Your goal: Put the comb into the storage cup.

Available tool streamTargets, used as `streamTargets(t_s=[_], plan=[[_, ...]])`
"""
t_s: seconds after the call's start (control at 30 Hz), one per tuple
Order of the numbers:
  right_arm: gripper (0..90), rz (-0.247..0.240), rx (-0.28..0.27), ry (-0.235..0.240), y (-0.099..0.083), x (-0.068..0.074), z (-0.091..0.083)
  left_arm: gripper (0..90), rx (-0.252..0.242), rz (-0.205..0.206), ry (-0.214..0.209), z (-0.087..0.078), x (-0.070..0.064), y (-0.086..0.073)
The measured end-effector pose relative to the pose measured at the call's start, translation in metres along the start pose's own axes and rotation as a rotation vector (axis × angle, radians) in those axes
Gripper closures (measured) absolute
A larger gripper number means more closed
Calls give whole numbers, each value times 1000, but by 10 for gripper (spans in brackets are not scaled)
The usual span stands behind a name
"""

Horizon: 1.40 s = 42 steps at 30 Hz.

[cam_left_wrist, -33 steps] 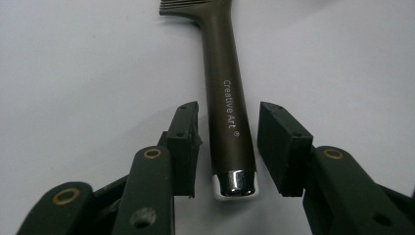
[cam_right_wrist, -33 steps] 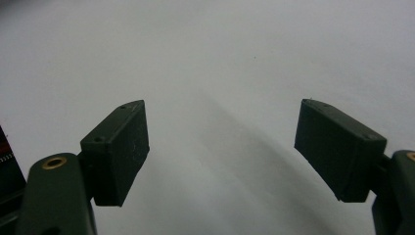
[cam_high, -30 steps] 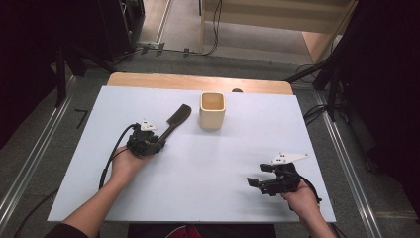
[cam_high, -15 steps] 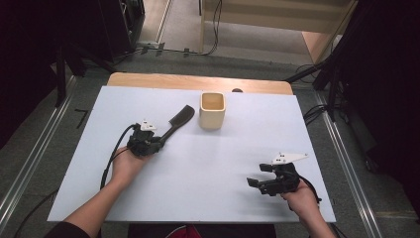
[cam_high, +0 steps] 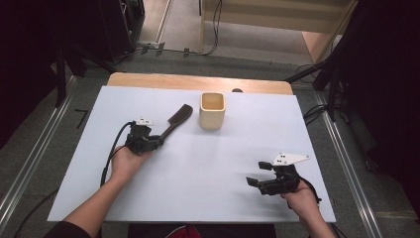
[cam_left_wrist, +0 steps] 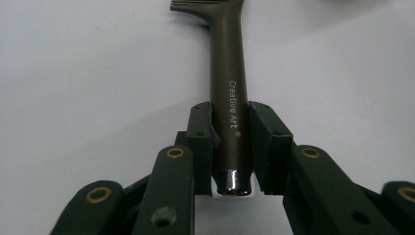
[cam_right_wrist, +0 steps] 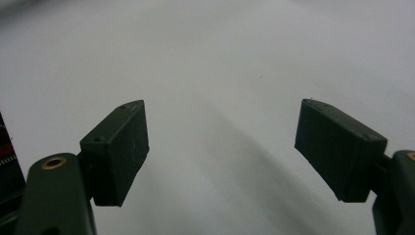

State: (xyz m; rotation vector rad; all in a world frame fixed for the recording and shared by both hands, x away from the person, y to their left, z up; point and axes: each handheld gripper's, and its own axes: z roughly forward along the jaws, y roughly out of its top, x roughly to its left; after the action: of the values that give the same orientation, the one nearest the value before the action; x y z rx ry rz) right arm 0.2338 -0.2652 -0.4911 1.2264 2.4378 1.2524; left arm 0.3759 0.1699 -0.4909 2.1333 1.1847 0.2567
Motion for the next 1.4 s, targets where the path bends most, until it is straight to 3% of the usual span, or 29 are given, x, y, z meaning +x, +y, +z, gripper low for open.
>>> streamTargets(t_s=[0.27,0.37,0.53,0.7,0.87,1.13,1.4], plan=[[155,25,-13,5,-1,0,1,737,-47,-68,-58,-14,6,5],[154,88,-28,40,3,1,-1,737,-59,-77,-81,-18,6,6],[142,91,-61,80,10,5,-5,737,-93,-105,-114,-29,5,8],[143,116,-48,51,17,15,1,737,-135,-149,-174,-38,2,7],[143,122,-44,33,28,31,6,736,-164,-183,-191,-45,-2,5],[143,133,-34,49,40,41,15,737,-220,-198,-205,-54,-12,0],[144,137,-39,31,53,51,24,736,-260,-225,-205,-58,-21,-6]])
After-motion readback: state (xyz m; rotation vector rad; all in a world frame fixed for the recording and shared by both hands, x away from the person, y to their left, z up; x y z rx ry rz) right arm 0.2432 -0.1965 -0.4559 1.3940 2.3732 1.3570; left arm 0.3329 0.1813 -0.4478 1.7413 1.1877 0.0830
